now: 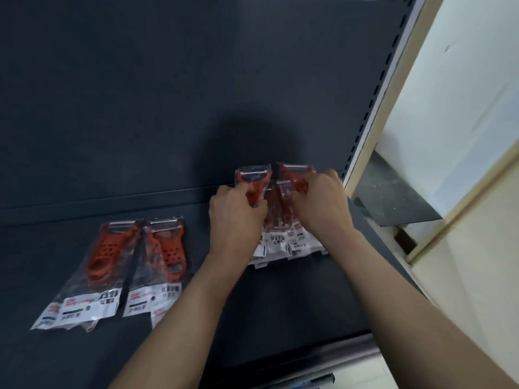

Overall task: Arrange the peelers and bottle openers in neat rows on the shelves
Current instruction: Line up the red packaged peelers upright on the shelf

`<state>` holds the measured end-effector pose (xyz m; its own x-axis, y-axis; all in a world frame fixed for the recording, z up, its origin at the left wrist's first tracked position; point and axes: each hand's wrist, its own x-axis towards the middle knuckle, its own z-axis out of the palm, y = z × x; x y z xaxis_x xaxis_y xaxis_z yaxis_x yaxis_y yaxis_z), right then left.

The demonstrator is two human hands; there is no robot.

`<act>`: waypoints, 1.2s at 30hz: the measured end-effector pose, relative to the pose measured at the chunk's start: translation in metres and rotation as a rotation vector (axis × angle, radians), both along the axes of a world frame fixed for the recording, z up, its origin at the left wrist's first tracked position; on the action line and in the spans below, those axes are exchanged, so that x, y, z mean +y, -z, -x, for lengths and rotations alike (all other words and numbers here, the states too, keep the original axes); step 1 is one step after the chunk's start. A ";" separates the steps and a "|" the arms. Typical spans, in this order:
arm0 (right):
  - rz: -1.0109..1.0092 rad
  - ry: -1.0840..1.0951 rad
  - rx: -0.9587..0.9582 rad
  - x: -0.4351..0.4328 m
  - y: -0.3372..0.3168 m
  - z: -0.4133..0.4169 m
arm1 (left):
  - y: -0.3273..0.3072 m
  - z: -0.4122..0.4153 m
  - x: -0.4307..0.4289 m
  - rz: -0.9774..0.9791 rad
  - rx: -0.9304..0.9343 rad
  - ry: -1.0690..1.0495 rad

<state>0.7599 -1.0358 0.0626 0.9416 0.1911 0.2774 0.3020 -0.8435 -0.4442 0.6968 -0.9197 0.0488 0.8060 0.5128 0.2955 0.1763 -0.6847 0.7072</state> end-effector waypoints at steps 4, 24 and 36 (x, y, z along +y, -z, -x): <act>0.002 0.047 0.005 -0.031 0.006 -0.024 | 0.003 -0.016 -0.018 0.005 0.043 -0.038; 0.115 -0.045 0.170 -0.048 0.046 -0.069 | 0.011 -0.027 -0.029 -0.003 0.115 -0.174; 0.126 -0.039 0.168 -0.046 0.048 -0.068 | 0.016 -0.026 -0.026 0.004 0.130 -0.166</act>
<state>0.8283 -1.0814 0.0147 0.9638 0.2512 0.0892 0.2660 -0.8847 -0.3829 0.7224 -0.9457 0.0329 0.7419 0.6424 0.1920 0.3765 -0.6361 0.6735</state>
